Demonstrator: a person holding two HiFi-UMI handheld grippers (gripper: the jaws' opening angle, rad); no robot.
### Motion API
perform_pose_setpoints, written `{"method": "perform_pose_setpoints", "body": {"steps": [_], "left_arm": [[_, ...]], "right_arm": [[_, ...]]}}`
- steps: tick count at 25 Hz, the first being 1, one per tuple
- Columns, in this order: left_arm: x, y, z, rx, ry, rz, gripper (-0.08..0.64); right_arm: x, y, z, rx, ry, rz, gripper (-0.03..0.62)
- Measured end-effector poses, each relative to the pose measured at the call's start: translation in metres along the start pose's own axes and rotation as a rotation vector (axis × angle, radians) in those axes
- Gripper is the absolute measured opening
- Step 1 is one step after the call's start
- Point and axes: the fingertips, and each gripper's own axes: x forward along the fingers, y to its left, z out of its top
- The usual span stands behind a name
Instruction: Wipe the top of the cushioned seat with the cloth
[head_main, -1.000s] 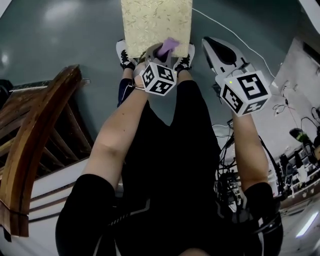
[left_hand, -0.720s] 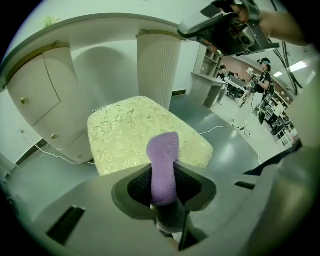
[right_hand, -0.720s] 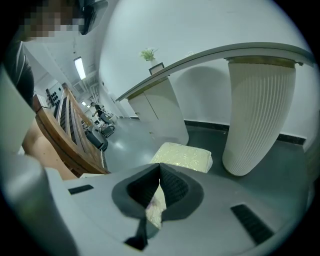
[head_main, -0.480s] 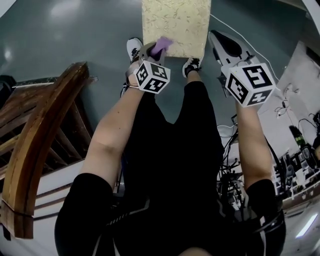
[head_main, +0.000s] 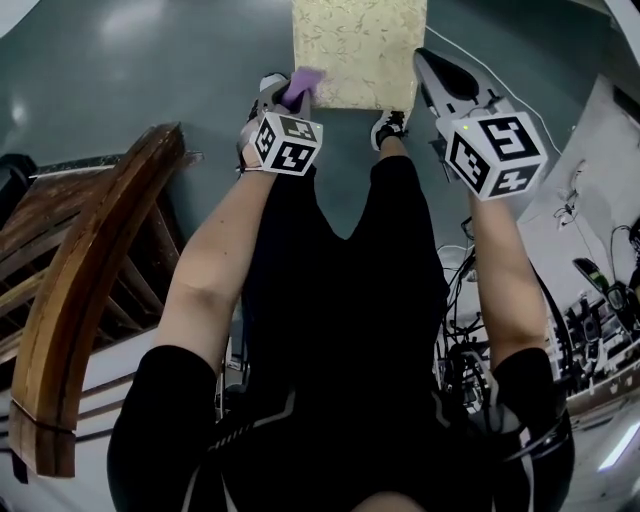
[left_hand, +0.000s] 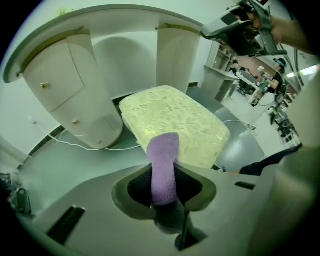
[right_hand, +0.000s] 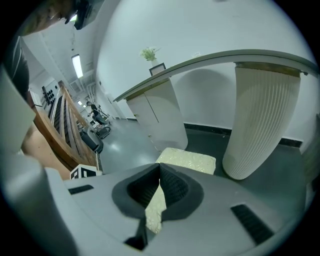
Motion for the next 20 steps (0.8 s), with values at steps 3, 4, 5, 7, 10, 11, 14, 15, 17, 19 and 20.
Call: {"method": "perform_pose_setpoints", "body": {"steps": [3, 4, 5, 7, 10, 11, 14, 15, 17, 19, 20], "left_arm": [[-0.018, 0.034, 0.002, -0.138, -0.008, 0.112, 0.094], [-0.022, 0.038, 0.005, -0.164, -0.013, 0.120, 0.094], [-0.025, 0.037, 0.010, -0.172, -0.020, 0.117, 0.094], [-0.027, 0.028, 0.023, -0.174, -0.042, 0.097, 0.094], [-0.027, 0.003, 0.047, -0.230, -0.087, 0.062, 0.094], [-0.026, -0.007, 0.058, -0.246, -0.102, 0.051, 0.094], [-0.012, -0.045, 0.091, -0.229, -0.137, 0.018, 0.094], [-0.006, -0.059, 0.099, -0.222, -0.141, 0.002, 0.094], [0.007, -0.082, 0.111, -0.238, -0.142, -0.021, 0.094], [0.018, -0.100, 0.126, -0.264, -0.159, -0.033, 0.094], [0.023, -0.110, 0.134, -0.270, -0.168, -0.043, 0.094]], "right_arm": [[-0.012, 0.000, 0.010, 0.018, -0.029, 0.013, 0.005], [-0.016, -0.002, 0.013, 0.019, -0.040, 0.017, 0.005], [-0.020, -0.006, 0.017, 0.015, -0.051, 0.018, 0.005], [-0.030, -0.014, 0.022, 0.002, -0.066, 0.014, 0.005], [-0.045, -0.024, 0.021, 0.016, -0.074, 0.032, 0.005], [-0.050, -0.027, 0.019, 0.021, -0.072, 0.045, 0.005], [-0.063, -0.041, 0.009, 0.013, -0.060, 0.060, 0.005], [-0.068, -0.048, 0.005, 0.012, -0.057, 0.052, 0.005], [-0.077, -0.061, 0.000, 0.019, -0.061, 0.027, 0.005], [-0.086, -0.073, -0.003, 0.023, -0.078, 0.009, 0.005], [-0.090, -0.077, -0.004, 0.026, -0.084, 0.006, 0.005]]}}
